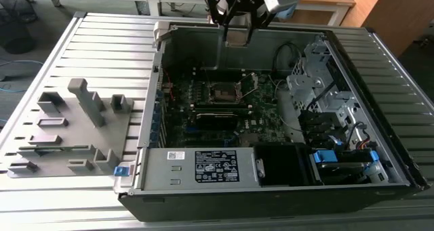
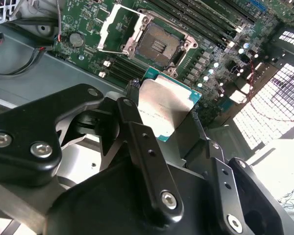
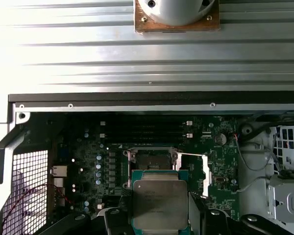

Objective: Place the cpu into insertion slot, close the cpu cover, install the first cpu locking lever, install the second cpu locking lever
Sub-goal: 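Place the cpu into insertion slot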

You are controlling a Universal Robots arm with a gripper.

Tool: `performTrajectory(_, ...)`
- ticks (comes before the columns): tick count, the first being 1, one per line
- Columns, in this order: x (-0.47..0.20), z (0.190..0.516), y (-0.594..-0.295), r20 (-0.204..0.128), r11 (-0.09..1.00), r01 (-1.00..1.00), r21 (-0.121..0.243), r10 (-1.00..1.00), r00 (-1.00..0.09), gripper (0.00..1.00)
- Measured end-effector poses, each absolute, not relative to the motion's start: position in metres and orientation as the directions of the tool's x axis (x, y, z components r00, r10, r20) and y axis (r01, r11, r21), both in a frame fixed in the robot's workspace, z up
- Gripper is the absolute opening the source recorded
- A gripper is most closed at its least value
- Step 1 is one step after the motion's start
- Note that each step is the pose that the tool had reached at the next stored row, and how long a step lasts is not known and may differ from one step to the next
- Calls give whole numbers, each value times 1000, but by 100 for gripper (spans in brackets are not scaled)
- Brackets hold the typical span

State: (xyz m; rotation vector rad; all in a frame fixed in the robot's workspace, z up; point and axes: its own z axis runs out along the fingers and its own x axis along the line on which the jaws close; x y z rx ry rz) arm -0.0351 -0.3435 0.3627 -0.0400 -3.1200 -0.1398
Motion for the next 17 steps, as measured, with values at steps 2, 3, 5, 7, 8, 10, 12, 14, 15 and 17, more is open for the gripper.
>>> performTrajectory(2, -35, 363, -344, 19, 996, 26, 89, 25, -1000, 54)
performTrajectory(3, -35, 363, -344, 19, 996, 26, 89, 25, -1000, 54)
performTrajectory(5, -35, 362, -344, 19, 996, 26, 89, 25, -1000, 54)
performTrajectory(7, -35, 362, -344, 19, 996, 26, 89, 25, -1000, 54)
performTrajectory(8, -35, 362, -344, 19, 996, 26, 89, 25, -1000, 54)
performTrajectory(10, -35, 361, -344, 19, 996, 26, 89, 25, -1000, 54)
performTrajectory(12, -35, 361, -344, 19, 996, 26, 89, 25, -1000, 54)
performTrajectory(14, -35, 361, -344, 19, 996, 26, 89, 25, -1000, 54)
performTrajectory(15, -35, 360, -344, 19, 996, 26, 89, 25, -1000, 54)
performTrajectory(17, -35, 360, -344, 19, 996, 26, 89, 25, -1000, 54)
